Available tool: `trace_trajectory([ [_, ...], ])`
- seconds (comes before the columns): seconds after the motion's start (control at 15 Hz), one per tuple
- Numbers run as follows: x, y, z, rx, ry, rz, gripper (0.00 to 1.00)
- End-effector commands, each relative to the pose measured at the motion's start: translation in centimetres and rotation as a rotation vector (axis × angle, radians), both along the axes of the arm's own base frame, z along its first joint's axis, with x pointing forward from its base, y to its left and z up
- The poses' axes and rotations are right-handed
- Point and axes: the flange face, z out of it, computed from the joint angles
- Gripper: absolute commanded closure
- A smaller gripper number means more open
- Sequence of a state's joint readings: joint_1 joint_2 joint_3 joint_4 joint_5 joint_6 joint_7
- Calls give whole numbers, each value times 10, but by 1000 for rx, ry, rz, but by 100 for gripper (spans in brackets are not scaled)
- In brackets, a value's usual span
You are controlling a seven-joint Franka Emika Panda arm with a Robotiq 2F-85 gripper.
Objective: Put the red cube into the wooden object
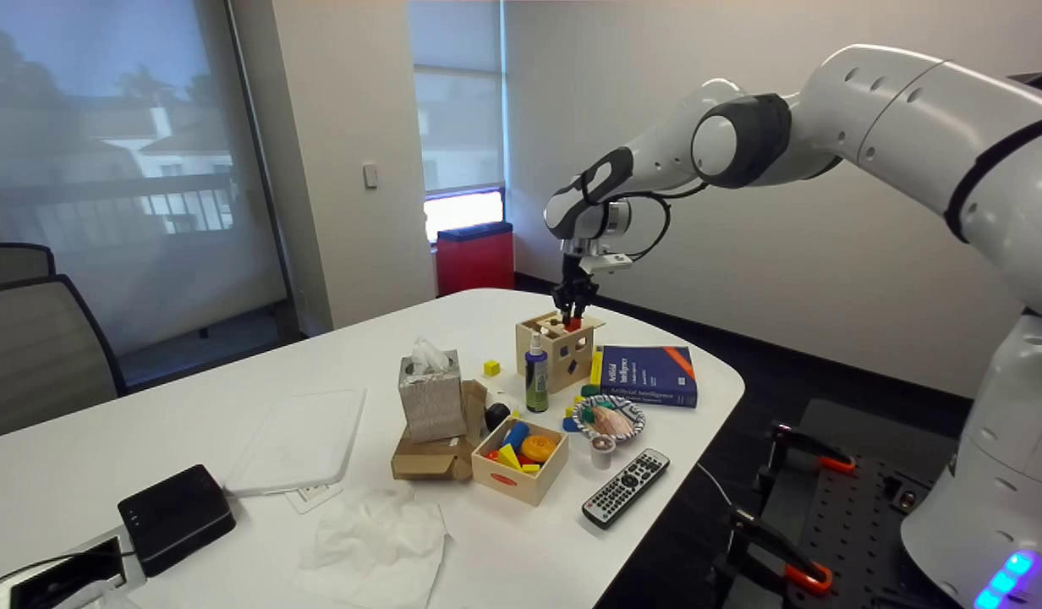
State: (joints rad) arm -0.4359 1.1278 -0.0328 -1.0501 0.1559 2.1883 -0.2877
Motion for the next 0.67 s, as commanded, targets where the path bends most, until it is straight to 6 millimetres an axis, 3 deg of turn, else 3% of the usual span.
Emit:
trace_trajectory([
  [0.0, 6, -4, 0, 4, -1, -2, 90],
  [0.6, 11, -5, -13, 15, 15, 9, 90],
])
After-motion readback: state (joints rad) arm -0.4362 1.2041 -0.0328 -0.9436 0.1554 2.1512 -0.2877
